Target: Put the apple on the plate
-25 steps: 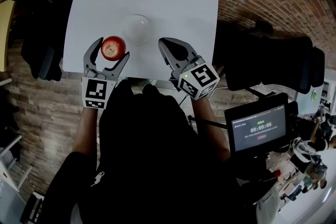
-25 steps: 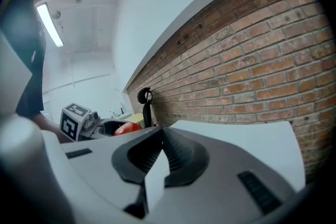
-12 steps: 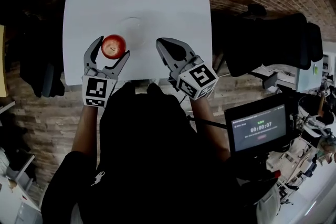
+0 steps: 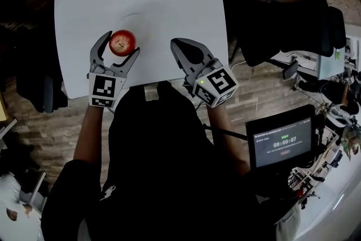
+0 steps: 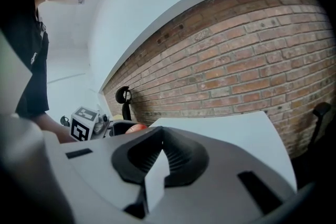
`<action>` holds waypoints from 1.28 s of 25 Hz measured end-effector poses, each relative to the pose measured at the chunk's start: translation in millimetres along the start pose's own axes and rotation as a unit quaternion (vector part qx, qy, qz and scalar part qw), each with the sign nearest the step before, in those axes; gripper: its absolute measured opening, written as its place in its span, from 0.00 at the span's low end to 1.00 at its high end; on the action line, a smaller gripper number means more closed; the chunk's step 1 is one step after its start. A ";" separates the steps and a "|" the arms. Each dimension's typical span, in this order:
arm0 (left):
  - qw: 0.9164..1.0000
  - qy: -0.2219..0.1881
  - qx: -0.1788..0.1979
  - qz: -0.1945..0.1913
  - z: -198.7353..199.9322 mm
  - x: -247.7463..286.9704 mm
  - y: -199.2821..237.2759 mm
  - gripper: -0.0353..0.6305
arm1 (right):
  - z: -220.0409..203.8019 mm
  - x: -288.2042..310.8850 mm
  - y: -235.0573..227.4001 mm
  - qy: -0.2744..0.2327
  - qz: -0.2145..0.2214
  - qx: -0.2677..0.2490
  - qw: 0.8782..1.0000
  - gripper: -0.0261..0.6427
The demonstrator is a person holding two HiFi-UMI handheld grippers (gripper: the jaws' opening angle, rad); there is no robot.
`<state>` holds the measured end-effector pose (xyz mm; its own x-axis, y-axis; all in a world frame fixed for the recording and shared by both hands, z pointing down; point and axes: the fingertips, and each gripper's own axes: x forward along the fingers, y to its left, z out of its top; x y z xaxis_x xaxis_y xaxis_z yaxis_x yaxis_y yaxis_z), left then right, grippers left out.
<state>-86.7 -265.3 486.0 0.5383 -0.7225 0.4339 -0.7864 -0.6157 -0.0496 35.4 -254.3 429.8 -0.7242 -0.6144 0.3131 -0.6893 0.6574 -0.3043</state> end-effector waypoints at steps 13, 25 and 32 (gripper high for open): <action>1.000 0.013 0.002 -0.020 -23.8 28.9 5.5 0.65 | -12.3 0.2 -4.2 0.023 -0.021 0.014 0.999 0.04; 0.999 0.032 -0.002 -0.027 -57.8 45.7 4.6 0.65 | -36.9 3.5 -3.6 0.052 -0.025 0.025 0.998 0.04; 0.998 0.041 0.015 -0.034 -68.4 62.4 2.0 0.65 | -47.0 5.2 -8.1 0.063 -0.027 0.036 0.997 0.04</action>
<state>-75.5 -290.1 574.5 0.5617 -0.6514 0.5101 -0.7393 -0.6719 -0.0440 38.1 -242.4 476.2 -0.6808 -0.5854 0.4401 -0.7303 0.5885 -0.3469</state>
